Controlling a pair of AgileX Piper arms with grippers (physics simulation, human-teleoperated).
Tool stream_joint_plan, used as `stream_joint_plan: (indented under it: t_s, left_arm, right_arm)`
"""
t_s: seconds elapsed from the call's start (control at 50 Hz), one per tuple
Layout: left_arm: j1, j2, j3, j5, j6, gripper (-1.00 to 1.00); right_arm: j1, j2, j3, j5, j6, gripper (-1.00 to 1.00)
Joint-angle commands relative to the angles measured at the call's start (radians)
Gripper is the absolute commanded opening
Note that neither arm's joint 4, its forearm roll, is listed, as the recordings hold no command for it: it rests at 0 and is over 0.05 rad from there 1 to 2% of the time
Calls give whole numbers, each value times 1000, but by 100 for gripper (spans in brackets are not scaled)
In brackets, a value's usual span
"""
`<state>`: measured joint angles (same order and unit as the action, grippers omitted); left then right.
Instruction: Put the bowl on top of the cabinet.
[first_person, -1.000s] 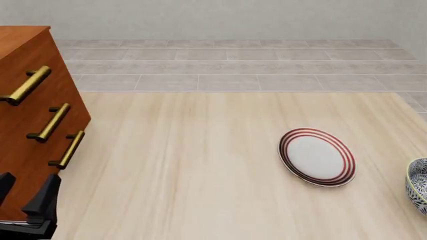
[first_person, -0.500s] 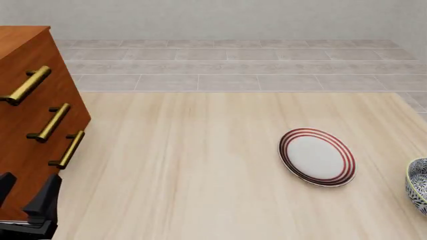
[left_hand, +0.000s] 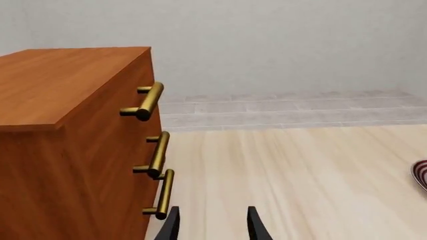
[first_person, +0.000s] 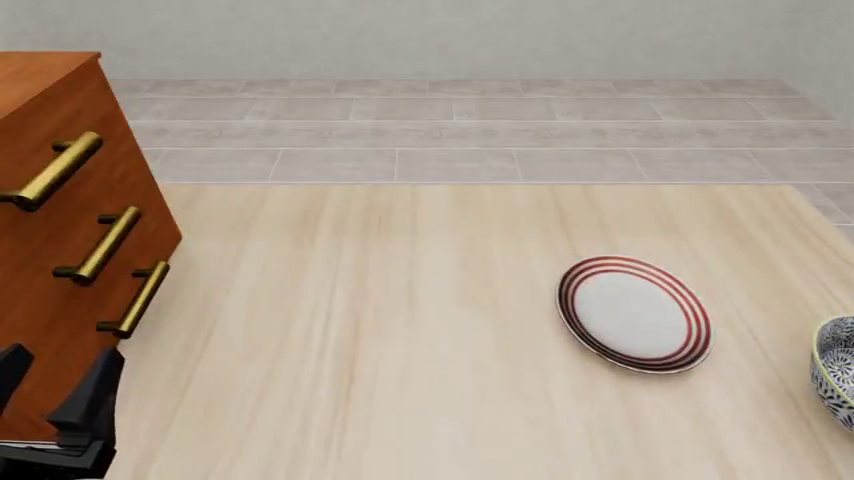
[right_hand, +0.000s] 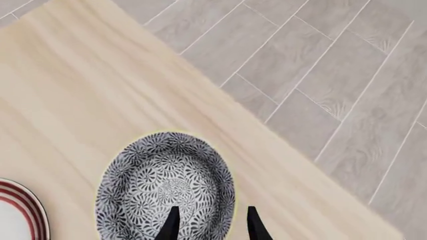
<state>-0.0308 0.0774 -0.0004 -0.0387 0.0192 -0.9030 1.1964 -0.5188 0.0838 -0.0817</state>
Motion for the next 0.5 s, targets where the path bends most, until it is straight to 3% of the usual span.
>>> stream_joint_plan:
  t_s: [0.02,0.5]
  left_arm:
    - [-1,-3,0,1,2,100]
    - [-5,-15,0,11,3,100]
  right_arm:
    - [7,51,23,-48,0,100]
    - [-22,145,50,-131,-27,100]
